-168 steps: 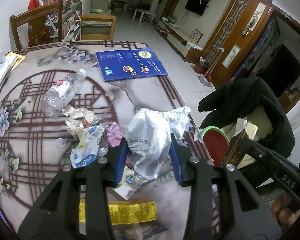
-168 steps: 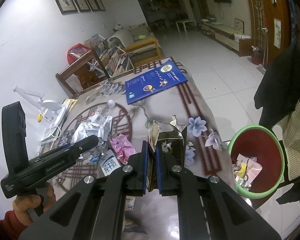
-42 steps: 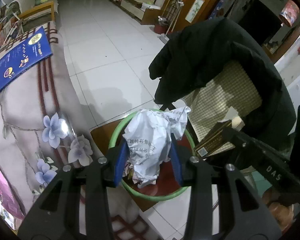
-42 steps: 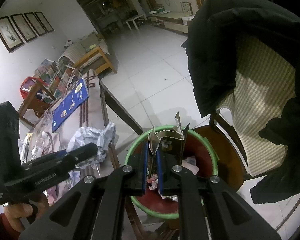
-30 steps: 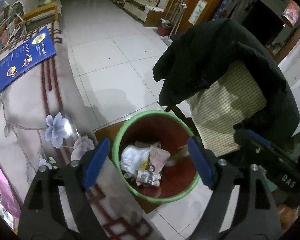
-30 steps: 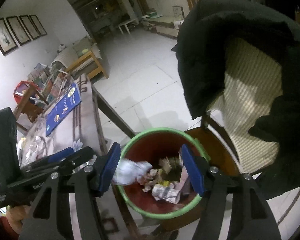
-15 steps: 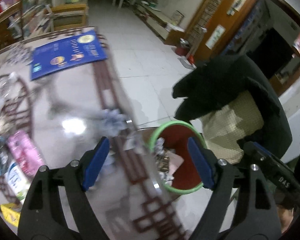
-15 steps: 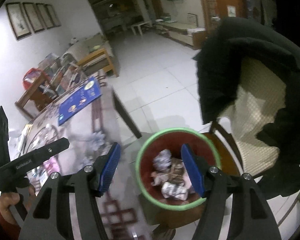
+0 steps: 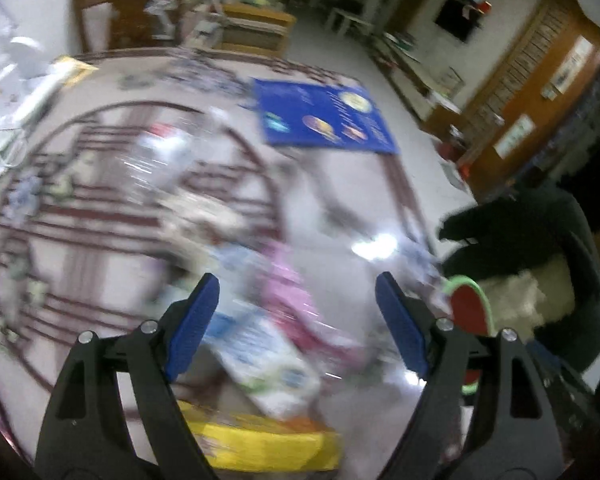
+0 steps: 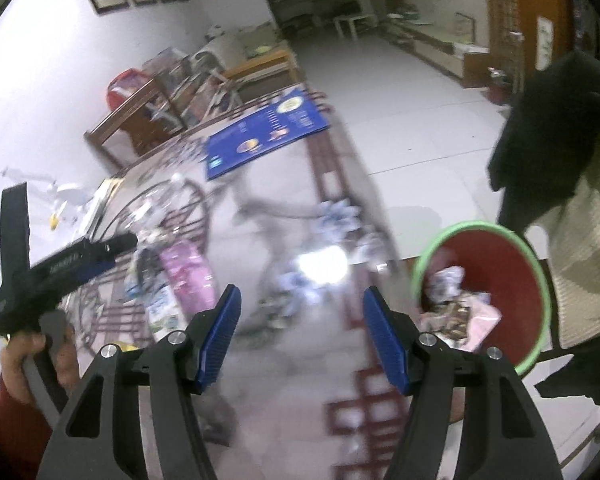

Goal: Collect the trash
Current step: 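Move both open tools back over the table, then grasp the clear water bottle with the left tool while the right tool grasps crumpled newspaper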

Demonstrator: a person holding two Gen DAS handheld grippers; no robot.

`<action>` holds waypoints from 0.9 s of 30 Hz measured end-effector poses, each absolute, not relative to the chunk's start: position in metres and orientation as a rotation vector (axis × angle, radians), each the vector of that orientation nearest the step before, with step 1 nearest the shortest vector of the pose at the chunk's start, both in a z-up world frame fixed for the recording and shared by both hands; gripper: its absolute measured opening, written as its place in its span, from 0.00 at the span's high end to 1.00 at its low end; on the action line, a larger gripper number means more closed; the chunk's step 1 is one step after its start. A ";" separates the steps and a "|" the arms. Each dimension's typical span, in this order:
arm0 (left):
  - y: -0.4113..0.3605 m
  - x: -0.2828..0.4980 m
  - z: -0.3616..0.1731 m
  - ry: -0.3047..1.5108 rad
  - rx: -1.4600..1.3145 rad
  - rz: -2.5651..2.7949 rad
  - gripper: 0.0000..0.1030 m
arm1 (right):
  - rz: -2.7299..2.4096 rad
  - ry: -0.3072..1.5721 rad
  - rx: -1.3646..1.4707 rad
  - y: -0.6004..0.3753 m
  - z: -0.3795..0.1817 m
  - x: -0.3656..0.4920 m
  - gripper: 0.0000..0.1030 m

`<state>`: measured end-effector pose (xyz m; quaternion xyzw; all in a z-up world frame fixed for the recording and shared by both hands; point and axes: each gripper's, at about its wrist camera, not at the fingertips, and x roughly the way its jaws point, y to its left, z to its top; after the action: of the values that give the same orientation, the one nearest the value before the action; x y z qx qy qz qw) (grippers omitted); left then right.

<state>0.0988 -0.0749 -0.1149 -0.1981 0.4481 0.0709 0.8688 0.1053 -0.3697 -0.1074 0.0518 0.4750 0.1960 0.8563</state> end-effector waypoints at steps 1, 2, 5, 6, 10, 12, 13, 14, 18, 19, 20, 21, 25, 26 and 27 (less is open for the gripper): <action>-0.059 0.099 -0.114 0.931 -0.411 0.169 0.24 | 0.431 1.008 0.106 -0.355 -0.108 0.105 0.40; -0.048 0.100 -0.114 0.929 -0.404 0.182 0.24 | 0.442 1.012 0.104 -0.348 -0.109 0.104 0.40; -0.008 0.107 -0.114 0.921 -0.347 0.238 0.24 | 0.493 1.031 0.102 -0.315 -0.112 0.103 0.40; 0.005 0.113 -0.115 0.926 -0.328 0.252 0.24 | 0.517 1.037 0.105 -0.300 -0.113 0.102 0.40; 0.045 0.139 -0.127 0.959 -0.285 0.259 0.24 | 0.563 1.052 0.091 -0.261 -0.119 0.102 0.39; 0.057 0.160 -0.137 0.998 -0.258 0.233 0.23 | 0.573 1.060 0.082 -0.241 -0.121 0.105 0.39; 0.061 0.171 -0.144 1.015 -0.243 0.218 0.22 | 0.579 1.061 0.076 -0.234 -0.121 0.106 0.39; 0.063 0.183 -0.152 1.035 -0.229 0.204 0.22 | 0.584 1.061 0.068 -0.227 -0.121 0.107 0.39; 0.063 0.219 -0.181 1.116 -0.186 0.160 0.22 | 0.602 1.073 0.010 -0.196 -0.120 0.122 0.37; 0.063 0.225 -0.187 1.129 -0.179 0.156 0.22 | 0.607 1.078 -0.003 -0.191 -0.120 0.126 0.36; 0.063 0.230 -0.192 1.139 -0.179 0.151 0.22 | 0.615 1.086 -0.023 -0.182 -0.121 0.132 0.34; 0.064 0.234 -0.198 1.151 -0.183 0.142 0.23 | 0.622 1.090 -0.035 -0.177 -0.122 0.134 0.33; 0.071 0.235 -0.209 1.168 -0.221 0.097 0.47 | 0.685 1.133 -0.119 -0.137 -0.134 0.157 0.33; 0.074 0.231 -0.208 1.160 -0.238 0.089 0.48 | 0.704 1.144 -0.147 -0.126 -0.138 0.163 0.32; 0.078 0.224 -0.206 1.138 -0.265 0.094 0.48 | 0.721 1.155 -0.181 -0.113 -0.144 0.168 0.32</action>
<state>0.2245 0.0779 -0.2059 -0.1250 0.5371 0.0445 0.8330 0.1683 -0.1135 -0.1438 -0.0834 0.5332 0.3329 0.7732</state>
